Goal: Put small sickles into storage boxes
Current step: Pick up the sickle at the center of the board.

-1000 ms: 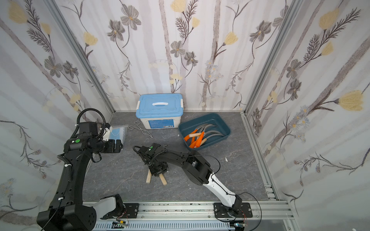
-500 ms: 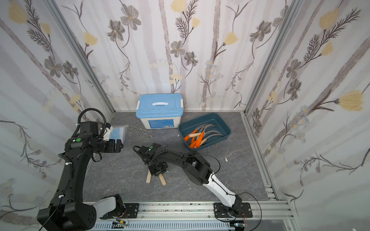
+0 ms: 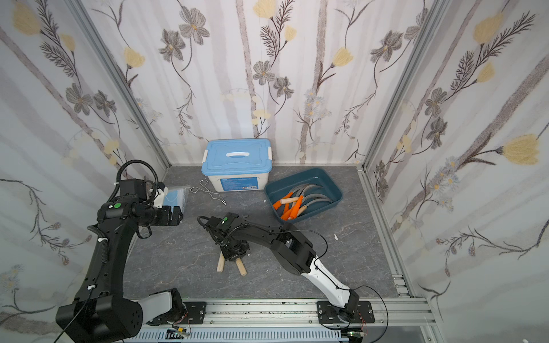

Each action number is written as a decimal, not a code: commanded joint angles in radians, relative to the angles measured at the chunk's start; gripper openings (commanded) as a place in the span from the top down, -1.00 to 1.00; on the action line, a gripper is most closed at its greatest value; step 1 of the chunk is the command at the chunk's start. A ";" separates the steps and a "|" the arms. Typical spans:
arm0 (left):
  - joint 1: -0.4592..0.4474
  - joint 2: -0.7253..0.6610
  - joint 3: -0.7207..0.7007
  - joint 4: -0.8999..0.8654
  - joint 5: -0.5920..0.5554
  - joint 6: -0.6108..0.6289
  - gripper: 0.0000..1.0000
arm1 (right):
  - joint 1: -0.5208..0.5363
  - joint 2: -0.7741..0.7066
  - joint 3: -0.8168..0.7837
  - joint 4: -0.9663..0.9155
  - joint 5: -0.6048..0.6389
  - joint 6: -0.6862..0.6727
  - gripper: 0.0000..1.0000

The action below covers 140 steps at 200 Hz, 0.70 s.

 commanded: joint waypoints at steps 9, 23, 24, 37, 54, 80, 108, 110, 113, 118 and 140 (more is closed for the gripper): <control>0.001 0.001 0.013 0.008 0.016 0.010 -1.00 | -0.004 -0.018 -0.019 0.015 0.018 -0.015 0.68; 0.001 0.002 0.016 0.010 0.013 0.010 -1.00 | -0.011 -0.033 -0.024 0.016 0.019 -0.018 0.73; 0.001 0.003 0.015 0.010 0.013 0.010 -1.00 | -0.011 -0.034 -0.025 0.015 0.020 -0.019 0.73; 0.002 0.005 0.018 0.007 0.010 0.013 -1.00 | -0.018 -0.048 -0.033 0.015 0.022 -0.020 0.76; 0.001 0.002 0.014 0.008 0.005 0.014 -1.00 | -0.027 -0.068 -0.052 0.017 0.025 -0.023 0.83; 0.001 -0.007 0.005 0.009 0.005 0.013 -1.00 | -0.044 -0.097 -0.096 0.024 0.026 -0.026 0.84; 0.000 -0.014 -0.006 0.013 0.009 0.013 -1.00 | -0.054 -0.119 -0.119 0.022 0.024 -0.035 0.85; 0.000 -0.014 -0.006 0.013 0.009 0.013 -1.00 | -0.054 -0.120 -0.118 0.021 0.023 -0.037 0.84; 0.001 -0.015 -0.007 0.013 0.009 0.013 -1.00 | -0.055 -0.120 -0.118 0.020 0.022 -0.039 0.85; 0.001 -0.015 -0.008 0.013 0.009 0.014 -1.00 | -0.055 -0.120 -0.119 0.018 0.022 -0.044 0.85; 0.001 -0.017 -0.011 0.016 0.010 0.012 -1.00 | -0.061 -0.121 -0.118 0.015 0.017 -0.052 0.84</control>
